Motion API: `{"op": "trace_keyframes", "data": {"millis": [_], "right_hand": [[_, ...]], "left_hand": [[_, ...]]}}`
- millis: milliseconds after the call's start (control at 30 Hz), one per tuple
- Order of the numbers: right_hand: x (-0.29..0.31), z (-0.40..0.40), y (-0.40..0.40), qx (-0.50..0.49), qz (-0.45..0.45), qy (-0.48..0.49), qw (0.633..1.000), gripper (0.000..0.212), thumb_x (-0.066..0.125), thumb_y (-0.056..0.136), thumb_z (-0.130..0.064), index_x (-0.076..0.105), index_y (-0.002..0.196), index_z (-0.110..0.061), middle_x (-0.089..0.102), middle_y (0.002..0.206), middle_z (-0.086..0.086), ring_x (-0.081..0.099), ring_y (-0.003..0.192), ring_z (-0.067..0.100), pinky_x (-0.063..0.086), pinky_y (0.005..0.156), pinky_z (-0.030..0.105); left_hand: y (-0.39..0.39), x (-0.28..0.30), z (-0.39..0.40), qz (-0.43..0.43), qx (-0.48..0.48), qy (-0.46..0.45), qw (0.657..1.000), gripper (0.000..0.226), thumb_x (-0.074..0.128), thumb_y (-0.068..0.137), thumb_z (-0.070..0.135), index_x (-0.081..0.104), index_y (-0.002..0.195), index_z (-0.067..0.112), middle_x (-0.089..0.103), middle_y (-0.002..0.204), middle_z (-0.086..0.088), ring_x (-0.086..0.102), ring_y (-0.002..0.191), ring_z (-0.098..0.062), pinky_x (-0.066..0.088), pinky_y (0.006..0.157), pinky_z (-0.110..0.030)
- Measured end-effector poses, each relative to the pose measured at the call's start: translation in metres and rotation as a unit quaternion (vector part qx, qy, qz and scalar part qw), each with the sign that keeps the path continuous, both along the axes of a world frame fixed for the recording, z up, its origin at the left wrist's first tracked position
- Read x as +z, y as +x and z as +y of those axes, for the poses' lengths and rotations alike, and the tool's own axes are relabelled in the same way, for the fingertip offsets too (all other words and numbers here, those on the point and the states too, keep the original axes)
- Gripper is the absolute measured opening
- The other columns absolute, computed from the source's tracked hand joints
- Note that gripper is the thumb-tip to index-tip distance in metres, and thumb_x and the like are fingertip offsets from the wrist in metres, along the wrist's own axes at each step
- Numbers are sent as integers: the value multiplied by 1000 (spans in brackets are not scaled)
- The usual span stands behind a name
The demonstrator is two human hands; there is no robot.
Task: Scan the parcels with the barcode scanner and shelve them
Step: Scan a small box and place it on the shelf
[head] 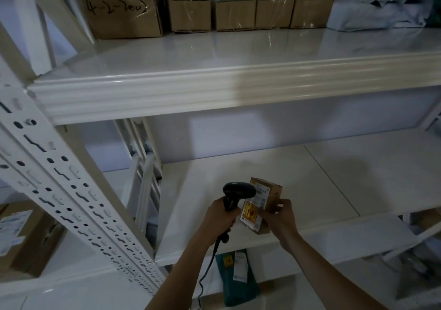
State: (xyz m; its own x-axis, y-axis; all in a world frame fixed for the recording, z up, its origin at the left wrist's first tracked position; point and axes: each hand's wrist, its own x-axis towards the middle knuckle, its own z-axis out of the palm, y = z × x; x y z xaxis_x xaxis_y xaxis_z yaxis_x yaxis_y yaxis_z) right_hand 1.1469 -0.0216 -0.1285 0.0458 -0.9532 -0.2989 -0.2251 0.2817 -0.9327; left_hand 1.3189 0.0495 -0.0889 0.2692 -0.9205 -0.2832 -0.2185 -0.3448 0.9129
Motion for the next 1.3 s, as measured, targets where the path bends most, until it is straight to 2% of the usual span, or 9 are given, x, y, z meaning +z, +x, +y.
{"op": "trace_keyframes", "data": {"millis": [100, 433, 600, 700, 800, 967, 1100, 1200, 1300], "right_hand": [[-1, 1, -3, 4, 4, 1, 1000, 54, 81, 79, -11, 41, 115, -14, 55, 95, -8, 61, 90, 19, 55, 72, 34], [-4, -4, -12, 4, -1, 17, 1000, 57, 81, 79, -13, 37, 115, -17, 59, 107, 2, 63, 92, 23, 58, 83, 42], [-1, -6, -19, -18, -34, 38, 999, 61, 83, 78, -17, 42, 123, -15, 63, 118, 10, 66, 94, 25, 58, 80, 41], [4, -7, -26, -32, -86, 88, 992, 63, 80, 82, -22, 47, 133, -8, 66, 113, 10, 68, 92, 25, 58, 82, 41], [3, -11, -39, -32, -111, 118, 986, 56, 77, 83, -29, 57, 131, -8, 73, 109, 12, 72, 93, 28, 60, 79, 41], [16, -5, -63, -35, -157, 130, 978, 36, 68, 92, -30, 65, 121, -10, 76, 104, 10, 73, 96, 28, 60, 74, 36], [26, -6, -88, -44, -196, 136, 970, 33, 60, 96, -27, 66, 124, -11, 74, 111, 11, 70, 105, 30, 56, 92, 46], [34, -12, -110, -74, -210, 130, 966, 31, 57, 98, -27, 66, 124, -12, 73, 112, 13, 69, 103, 30, 56, 89, 44], [49, -16, -136, -82, -210, 119, 967, 29, 58, 97, -26, 67, 121, -13, 74, 110, 12, 70, 99, 28, 56, 86, 41]], "left_hand": [[-1, -2, 1, 9, 1, -1, 1000, 4, 61, 88, 17, 57, 88, 19, 60, 66, -4, 52, 53, -13, 49, 55, -25], [-11, -6, 1, -9, -22, 8, 1000, 9, 61, 89, 20, 60, 97, 19, 62, 69, -4, 55, 54, -12, 52, 56, -24], [-5, -7, -4, 68, 37, 20, 997, 27, 63, 90, 13, 49, 110, 25, 62, 76, -10, 58, 60, -18, 54, 54, -27], [14, -26, -12, 121, 108, 49, 985, 23, 61, 91, 5, 51, 111, 3, 62, 75, -15, 60, 61, -23, 55, 62, -35], [37, -54, -24, 81, 186, 74, 976, 23, 68, 88, 13, 63, 99, -7, 68, 76, -15, 66, 68, -27, 56, 74, -41], [61, -88, -37, -108, 203, 129, 965, 33, 76, 79, 35, 70, 86, 4, 71, 84, -14, 68, 78, -30, 54, 69, -34], [62, -101, -39, -167, 198, 133, 957, 36, 72, 84, 35, 70, 82, -1, 70, 81, -19, 67, 73, -31, 52, 64, -34], [64, -106, -38, -193, 213, 146, 947, 40, 69, 87, 31, 63, 105, -5, 65, 100, -25, 63, 90, -38, 52, 76, -40], [50, -94, -35, -202, 272, 203, 918, 62, 73, 81, 24, 42, 128, -2, 43, 126, -34, 46, 110, -46, 43, 93, -50]]}}
